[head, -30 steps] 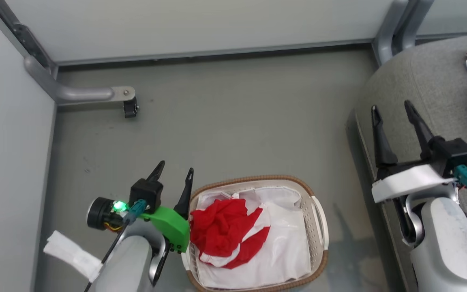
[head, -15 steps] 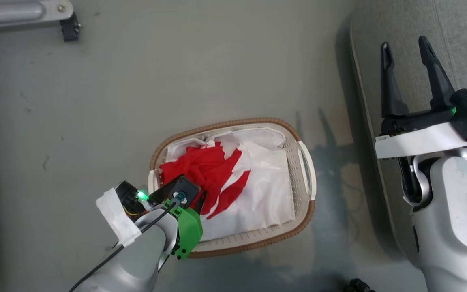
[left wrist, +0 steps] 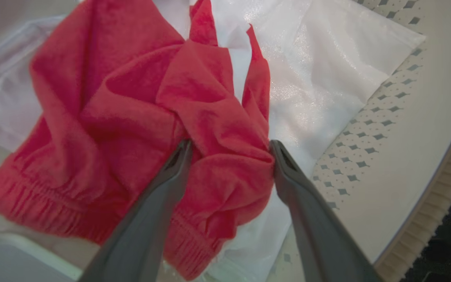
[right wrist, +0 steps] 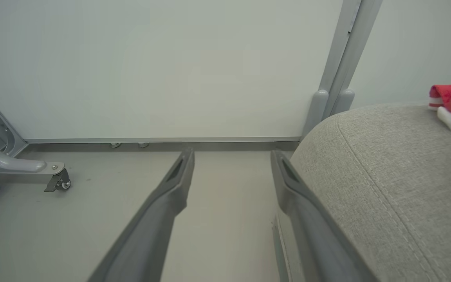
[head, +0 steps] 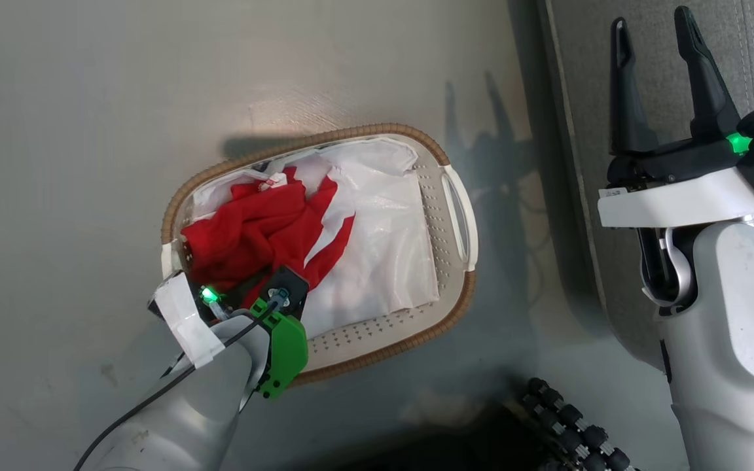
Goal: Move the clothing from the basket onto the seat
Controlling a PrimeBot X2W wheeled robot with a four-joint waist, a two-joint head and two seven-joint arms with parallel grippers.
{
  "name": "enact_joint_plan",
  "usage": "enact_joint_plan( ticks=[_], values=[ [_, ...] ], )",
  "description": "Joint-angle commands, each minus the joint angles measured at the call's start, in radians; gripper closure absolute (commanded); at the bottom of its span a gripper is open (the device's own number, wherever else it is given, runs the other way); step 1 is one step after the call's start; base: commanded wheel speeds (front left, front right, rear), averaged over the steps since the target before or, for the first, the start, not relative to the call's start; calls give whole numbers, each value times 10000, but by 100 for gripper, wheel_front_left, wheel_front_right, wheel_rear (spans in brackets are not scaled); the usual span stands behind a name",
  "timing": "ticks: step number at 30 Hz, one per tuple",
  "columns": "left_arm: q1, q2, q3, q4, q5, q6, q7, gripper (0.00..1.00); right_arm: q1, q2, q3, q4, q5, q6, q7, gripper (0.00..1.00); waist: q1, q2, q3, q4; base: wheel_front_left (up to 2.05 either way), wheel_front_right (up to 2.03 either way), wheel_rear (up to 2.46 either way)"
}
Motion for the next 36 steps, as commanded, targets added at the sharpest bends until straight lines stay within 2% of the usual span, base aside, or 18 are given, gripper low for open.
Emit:
enact_joint_plan(
  ticks=[1,6,7,8,9,10,11,12,20,28,36],
  values=[
    [-251,82,-3,119,-71,93,102,0,-156,-16,50,-47,87,-10,-52,0,-2,91,477,-406,0,0,0],
    [-282,81,-111,421,-64,242,519,0,-220,-18,182,-53,163,-10,-52,0,-2,91,538,-473,0,0,0],
    [-258,79,-113,457,-106,300,614,9,-228,-19,202,-48,178,-10,-52,0,-2,91,534,-485,0,0,0],
    [-248,84,-119,482,-129,329,666,28,-230,-18,223,-39,191,-10,-52,0,-2,91,527,-495,0,0,0],
    [-238,93,-129,506,-165,362,736,60,-227,-19,243,-23,192,-10,-52,0,-2,91,513,-509,0,0,0],
    [-226,93,-145,522,-182,368,781,71,-221,-19,260,-7,201,-10,-52,0,-2,91,500,-521,0,0,0],
    [-203,92,-166,542,-197,378,824,91,-216,-19,277,12,221,-10,-53,0,-2,91,477,-536,0,0,0],
    [-178,92,-180,553,-213,384,837,100,-212,-19,294,26,239,-10,-53,0,-2,91,450,-550,0,0,0],
    [204,72,-284,303,-482,267,172,100,117,-21,276,340,73,-10,-53,0,-2,91,-362,-385,0,0,0],
    [947,66,-676,-683,-788,180,-770,100,851,-25,121,851,-450,-10,-53,0,-2,91,-2299,392,0,0,0],
    [1366,125,-843,-2265,-821,337,-936,100,1912,-32,-68,1418,-957,-10,-53,0,-2,91,-4671,1252,0,0,0]
  ],
)
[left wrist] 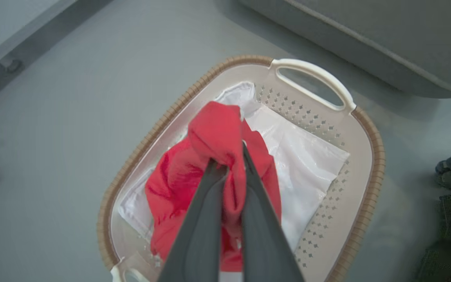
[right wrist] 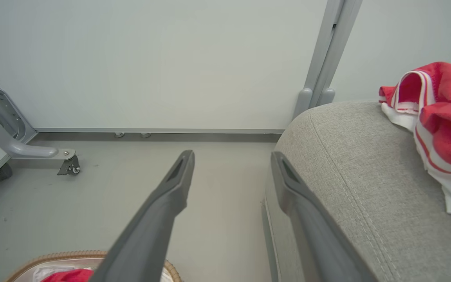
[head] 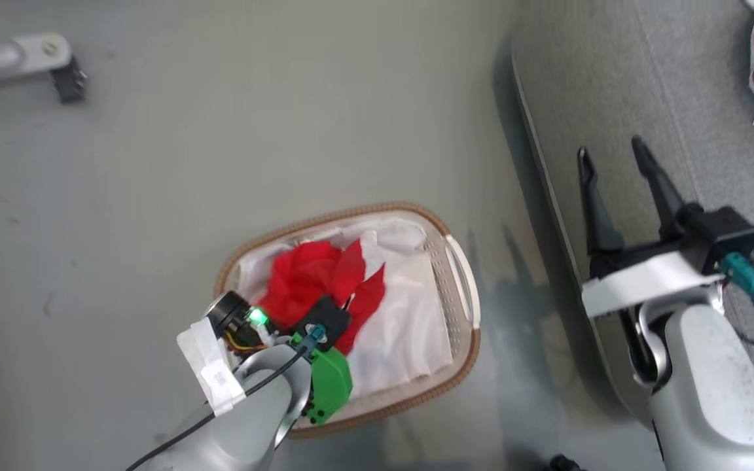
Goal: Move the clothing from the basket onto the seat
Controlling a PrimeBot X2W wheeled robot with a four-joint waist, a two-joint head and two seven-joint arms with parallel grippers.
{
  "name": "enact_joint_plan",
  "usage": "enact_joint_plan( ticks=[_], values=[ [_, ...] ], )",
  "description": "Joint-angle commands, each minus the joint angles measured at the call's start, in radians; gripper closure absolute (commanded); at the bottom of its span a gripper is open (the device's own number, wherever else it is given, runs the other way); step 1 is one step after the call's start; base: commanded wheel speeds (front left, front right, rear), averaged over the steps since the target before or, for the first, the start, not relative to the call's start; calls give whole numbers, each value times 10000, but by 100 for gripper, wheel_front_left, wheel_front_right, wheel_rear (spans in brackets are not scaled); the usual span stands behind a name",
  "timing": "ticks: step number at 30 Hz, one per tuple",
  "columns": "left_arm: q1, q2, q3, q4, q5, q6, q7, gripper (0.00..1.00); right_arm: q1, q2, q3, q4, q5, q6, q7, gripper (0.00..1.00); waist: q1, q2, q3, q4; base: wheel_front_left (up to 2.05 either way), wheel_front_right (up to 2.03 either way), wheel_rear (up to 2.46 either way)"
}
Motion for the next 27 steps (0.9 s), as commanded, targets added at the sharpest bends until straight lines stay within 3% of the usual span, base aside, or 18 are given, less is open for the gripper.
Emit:
enact_joint_plan(
  ticks=[1,12,18,27],
  values=[
    [225,142,-2,-424,43,42,-51,100,389,-47,-35,148,-123,-10,-51,0,0,91,-2110,1024,0,0,0],
    [-151,1821,-187,-3213,741,31,4,100,1949,-47,273,870,-309,-10,-51,0,0,91,-4855,1323,0,0,0],
    [-999,2540,-74,-4545,873,-94,580,100,2140,-44,568,945,-268,-10,-51,0,0,91,-5262,1291,0,0,0],
    [-2241,2975,288,-5503,691,-161,1267,100,1925,-44,1445,935,22,-11,-51,0,0,91,-5481,1181,0,0,0]
  ],
)
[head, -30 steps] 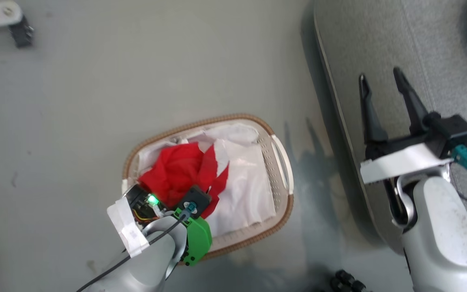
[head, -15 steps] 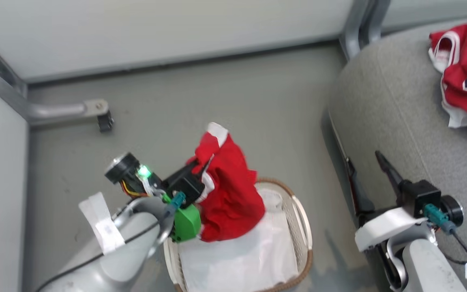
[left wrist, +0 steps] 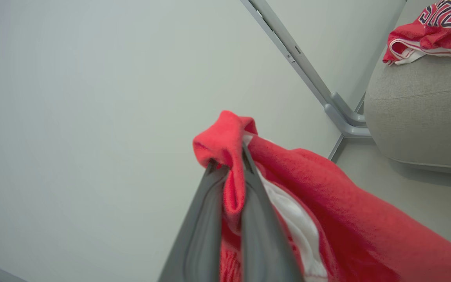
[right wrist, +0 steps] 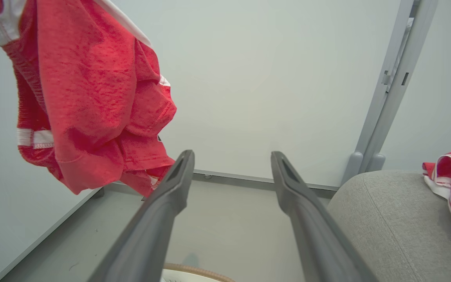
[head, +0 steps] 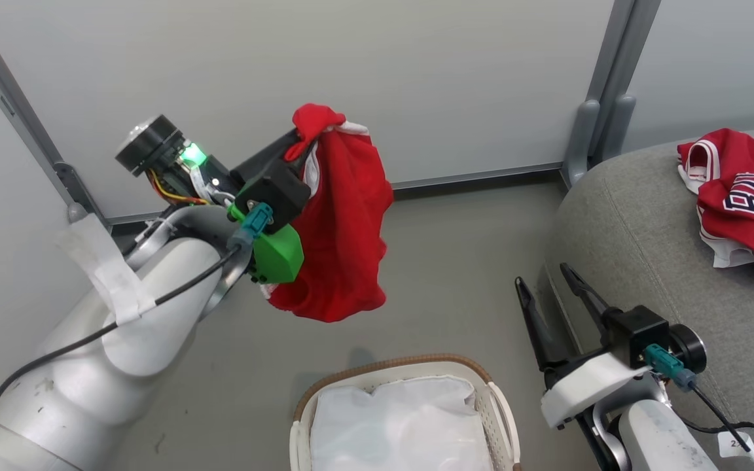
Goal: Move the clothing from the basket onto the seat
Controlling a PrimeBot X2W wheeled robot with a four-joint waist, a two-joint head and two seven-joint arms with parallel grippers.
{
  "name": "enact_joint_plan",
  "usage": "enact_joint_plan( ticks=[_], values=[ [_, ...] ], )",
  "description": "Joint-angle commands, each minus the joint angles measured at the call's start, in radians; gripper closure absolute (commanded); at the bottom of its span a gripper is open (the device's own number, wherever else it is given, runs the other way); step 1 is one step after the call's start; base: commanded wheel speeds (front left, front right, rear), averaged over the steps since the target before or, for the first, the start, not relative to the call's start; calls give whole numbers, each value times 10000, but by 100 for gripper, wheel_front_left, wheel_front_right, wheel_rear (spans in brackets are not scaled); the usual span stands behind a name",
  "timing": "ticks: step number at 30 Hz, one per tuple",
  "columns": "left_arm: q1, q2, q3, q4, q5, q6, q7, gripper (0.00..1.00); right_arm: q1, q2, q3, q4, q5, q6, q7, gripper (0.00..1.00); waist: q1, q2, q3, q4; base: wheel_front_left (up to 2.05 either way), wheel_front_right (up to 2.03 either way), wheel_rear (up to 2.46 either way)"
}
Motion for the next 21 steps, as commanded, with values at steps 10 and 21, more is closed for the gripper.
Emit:
enact_joint_plan(
  ticks=[10,21],
  values=[
    [-740,-275,233,-196,-348,149,248,100,-254,-40,1750,14,562,-11,-53,0,1,90,-64,-14,0,0,0],
    [-1357,-913,-74,-338,-472,-4,370,100,-1327,-42,3046,-15,1567,-11,-51,0,1,90,-65,475,0,0,0]
  ],
)
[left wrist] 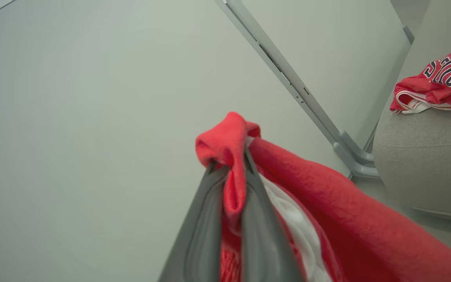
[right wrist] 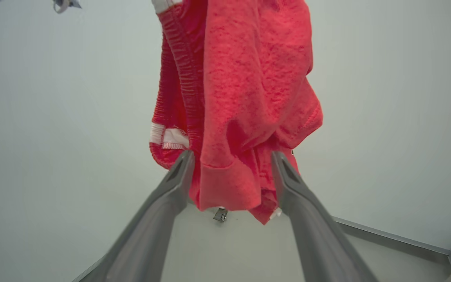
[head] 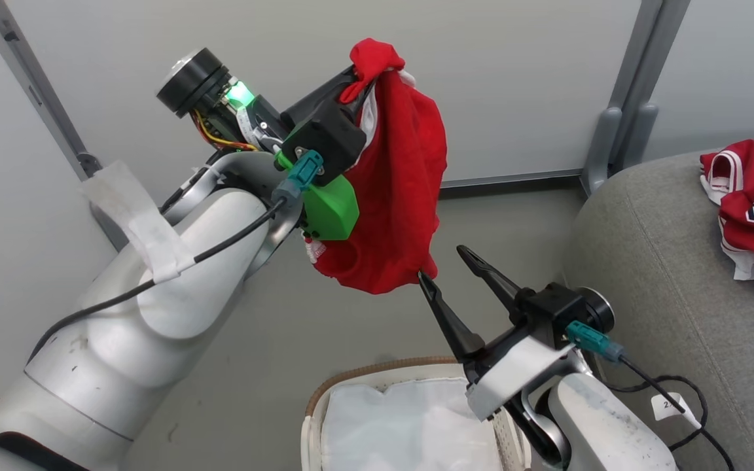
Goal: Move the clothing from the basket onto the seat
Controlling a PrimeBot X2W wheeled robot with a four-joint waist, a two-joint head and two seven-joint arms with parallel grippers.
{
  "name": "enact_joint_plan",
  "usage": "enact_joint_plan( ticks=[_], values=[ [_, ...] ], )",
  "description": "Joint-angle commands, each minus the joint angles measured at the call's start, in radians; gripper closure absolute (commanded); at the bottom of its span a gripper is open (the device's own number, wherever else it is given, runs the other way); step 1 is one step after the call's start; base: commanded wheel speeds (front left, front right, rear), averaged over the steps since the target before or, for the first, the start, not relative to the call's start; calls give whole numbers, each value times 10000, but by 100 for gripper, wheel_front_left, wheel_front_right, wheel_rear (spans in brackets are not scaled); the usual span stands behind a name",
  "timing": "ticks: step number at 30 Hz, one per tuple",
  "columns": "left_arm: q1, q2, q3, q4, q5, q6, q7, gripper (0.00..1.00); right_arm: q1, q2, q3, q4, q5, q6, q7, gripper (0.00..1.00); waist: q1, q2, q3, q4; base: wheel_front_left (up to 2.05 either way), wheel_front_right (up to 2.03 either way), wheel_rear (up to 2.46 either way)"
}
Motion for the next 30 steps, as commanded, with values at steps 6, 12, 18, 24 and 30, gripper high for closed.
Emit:
enact_joint_plan(
  ticks=[6,12,18,24,30],
  values=[
    [-92,-351,-366,-546,-71,-72,20,100,-594,-42,-272,529,365,-11,-51,0,1,91,-22,469,0,0,0],
    [416,-460,-517,-1292,-487,-125,113,100,-1017,-38,-503,1040,277,-11,-53,0,1,91,42,705,0,0,0],
    [1108,-119,-455,-1688,-816,102,150,100,-1244,-46,-619,1036,376,-11,-53,92,1,91,131,680,0,0,0],
    [2439,34,-99,-1502,-1595,544,-365,94,-1171,-42,-721,751,273,-11,-53,100,1,91,204,515,0,0,0],
    [3933,-85,247,-873,-2416,812,-1292,6,-1025,-43,-1068,488,2,-11,-53,100,1,91,279,445,0,0,0]
  ],
)
